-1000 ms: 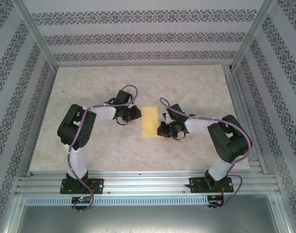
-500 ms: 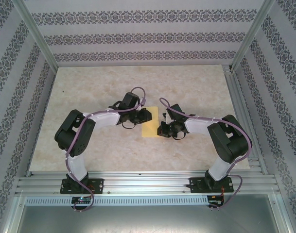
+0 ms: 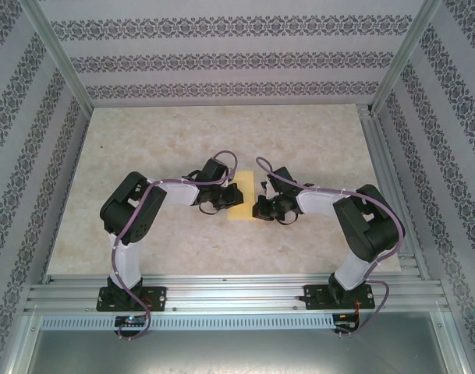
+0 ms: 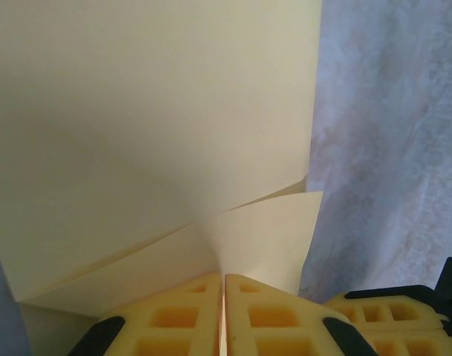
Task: Fold a paper plane with a square sheet of paper (pick it up from the middle)
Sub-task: Fold the triangle a second time at the center of the table.
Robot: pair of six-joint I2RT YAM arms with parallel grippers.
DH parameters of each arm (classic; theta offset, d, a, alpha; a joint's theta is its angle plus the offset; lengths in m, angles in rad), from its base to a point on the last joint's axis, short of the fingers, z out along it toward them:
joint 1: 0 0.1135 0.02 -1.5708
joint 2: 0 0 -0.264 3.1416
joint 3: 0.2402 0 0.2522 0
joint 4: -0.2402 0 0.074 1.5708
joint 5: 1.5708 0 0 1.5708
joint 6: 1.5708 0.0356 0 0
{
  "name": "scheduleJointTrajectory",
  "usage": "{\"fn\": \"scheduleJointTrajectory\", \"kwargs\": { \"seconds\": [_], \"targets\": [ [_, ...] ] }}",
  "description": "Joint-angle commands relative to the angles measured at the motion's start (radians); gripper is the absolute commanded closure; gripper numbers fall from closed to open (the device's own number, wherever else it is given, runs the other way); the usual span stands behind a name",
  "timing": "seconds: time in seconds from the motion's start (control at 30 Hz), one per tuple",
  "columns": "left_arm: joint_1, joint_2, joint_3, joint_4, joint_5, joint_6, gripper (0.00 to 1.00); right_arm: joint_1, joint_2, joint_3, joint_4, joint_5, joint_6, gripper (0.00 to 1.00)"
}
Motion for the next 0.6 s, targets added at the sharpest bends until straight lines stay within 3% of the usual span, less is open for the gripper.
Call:
{"fn": "scheduleJointTrajectory", "kwargs": {
  "seconds": [0.0, 0.57],
  "targets": [
    [0.0, 0.047, -0.001, -0.077, -0.09, 0.008, 0.88, -0.001, 0.001, -0.064, -0.136, 0.053, -0.027, 1.0],
    [0.0, 0.062, 0.013, -0.109, -0.107, 0.025, 0.88, -0.006, -0.041, -0.102, -0.205, 0.071, -0.075, 1.0]
  ]
}}
